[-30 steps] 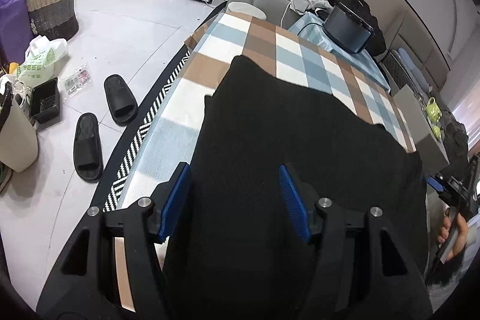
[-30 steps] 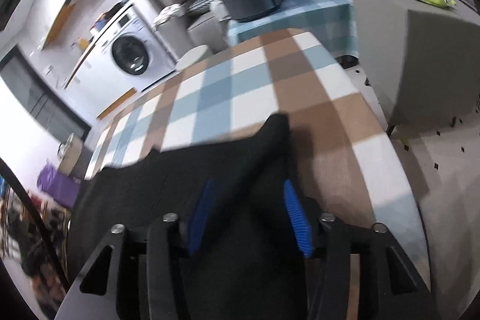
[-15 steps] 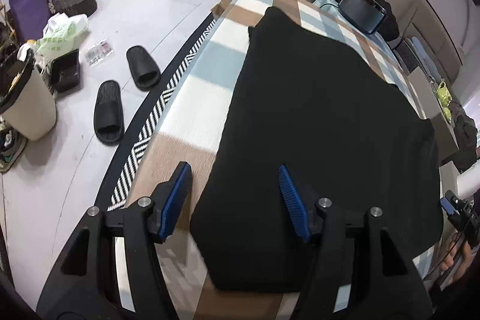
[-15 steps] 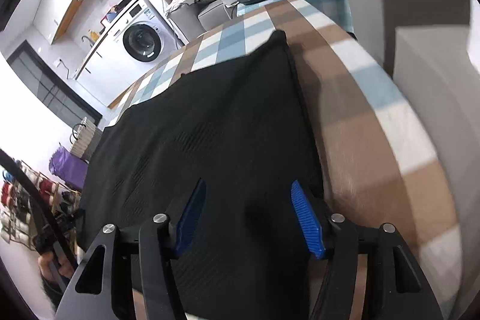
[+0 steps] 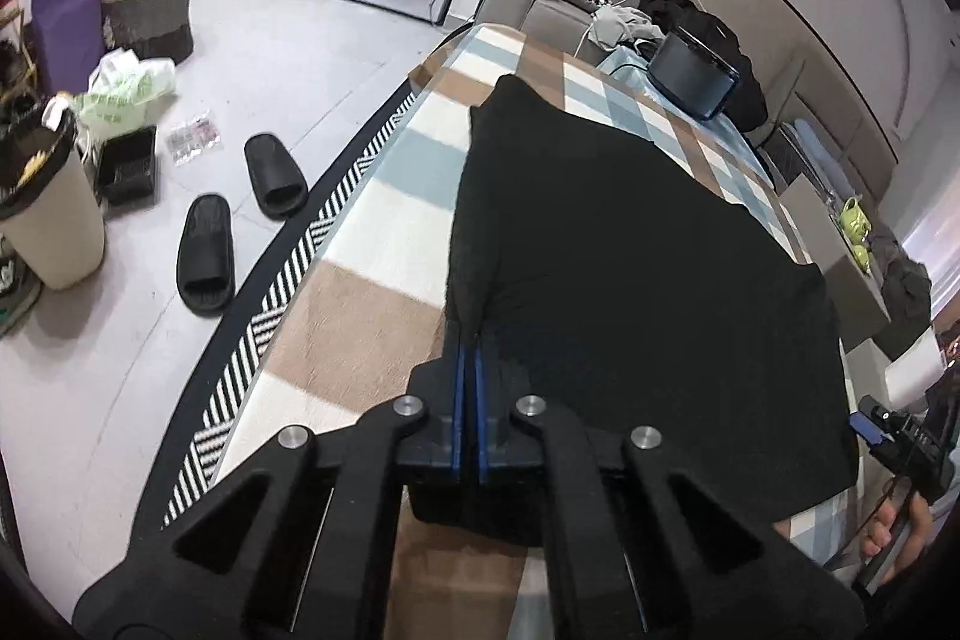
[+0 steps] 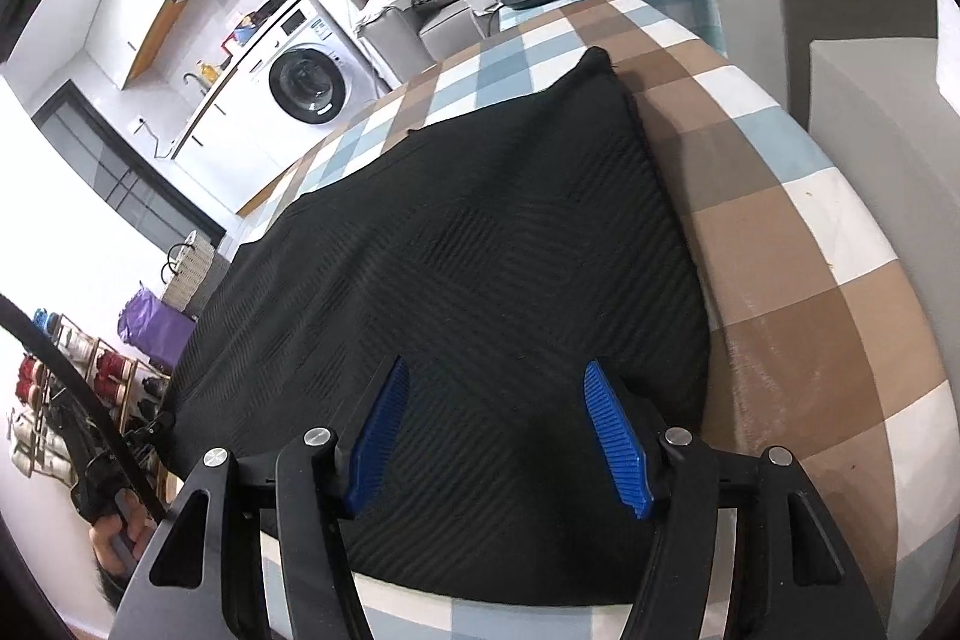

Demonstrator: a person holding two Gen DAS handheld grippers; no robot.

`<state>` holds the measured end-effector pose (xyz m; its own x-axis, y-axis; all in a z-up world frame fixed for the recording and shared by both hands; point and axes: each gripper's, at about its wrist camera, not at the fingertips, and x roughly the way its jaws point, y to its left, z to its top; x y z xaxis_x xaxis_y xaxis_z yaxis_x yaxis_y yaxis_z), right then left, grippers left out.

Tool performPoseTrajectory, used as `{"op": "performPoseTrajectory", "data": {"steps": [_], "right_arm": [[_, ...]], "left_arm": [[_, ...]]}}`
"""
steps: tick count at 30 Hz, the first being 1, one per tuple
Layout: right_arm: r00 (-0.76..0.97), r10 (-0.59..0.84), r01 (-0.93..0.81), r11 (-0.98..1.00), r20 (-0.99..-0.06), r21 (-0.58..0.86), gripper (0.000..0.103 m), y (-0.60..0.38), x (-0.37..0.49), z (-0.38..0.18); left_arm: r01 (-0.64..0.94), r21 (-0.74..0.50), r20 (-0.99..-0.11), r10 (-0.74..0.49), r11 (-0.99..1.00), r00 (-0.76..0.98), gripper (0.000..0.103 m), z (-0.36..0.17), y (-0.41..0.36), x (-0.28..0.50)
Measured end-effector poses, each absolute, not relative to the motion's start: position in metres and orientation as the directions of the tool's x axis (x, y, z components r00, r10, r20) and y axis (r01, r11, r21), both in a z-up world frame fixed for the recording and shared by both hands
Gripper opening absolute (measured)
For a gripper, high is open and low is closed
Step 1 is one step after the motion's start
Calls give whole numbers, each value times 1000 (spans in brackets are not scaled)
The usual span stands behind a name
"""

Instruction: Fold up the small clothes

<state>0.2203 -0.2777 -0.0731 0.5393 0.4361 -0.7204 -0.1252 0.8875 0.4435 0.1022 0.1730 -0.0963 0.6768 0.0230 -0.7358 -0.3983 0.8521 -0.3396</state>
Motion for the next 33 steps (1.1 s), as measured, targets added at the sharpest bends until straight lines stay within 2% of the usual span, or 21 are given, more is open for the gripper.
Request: {"op": "performPoseTrajectory", "data": {"steps": [5,7,9,16,20,24,29,31,33], "right_arm": [[522,440,-129,887,-730,442,62,-274,225,-79],[524,441,-135,888,-729,440,62,-272,225,-77],[519,452,-151,884,-726,442,62,-268,224,-76],[495,503,-232,862,-708,451,63,-245,218,-75],[465,525,-256,850,-712,460,63,-233,220,-81],[441,546,-270,838,-713,475,63,-227,220,-85],[422,569,-289,822,-706,490,63,-217,221,-86],[414,577,-297,817,-704,494,63,-214,222,-87],[410,582,-304,813,-702,497,63,-211,223,-87]], "left_arm": [[-453,-363,-768,13,814,640,2,-113,182,93],[-486,-369,-782,17,792,623,12,-116,187,90],[-517,-371,-794,26,771,608,29,-118,190,84],[-520,-368,-783,44,771,620,32,-106,182,60],[-498,-387,-782,10,776,623,33,-100,166,47],[-490,-447,-787,-68,749,613,33,-104,155,33],[-470,-580,-758,-231,665,610,33,-122,140,25],[-486,-584,-757,-221,650,615,33,-127,137,27],[-500,-580,-746,-174,643,643,42,-126,135,30]]}}
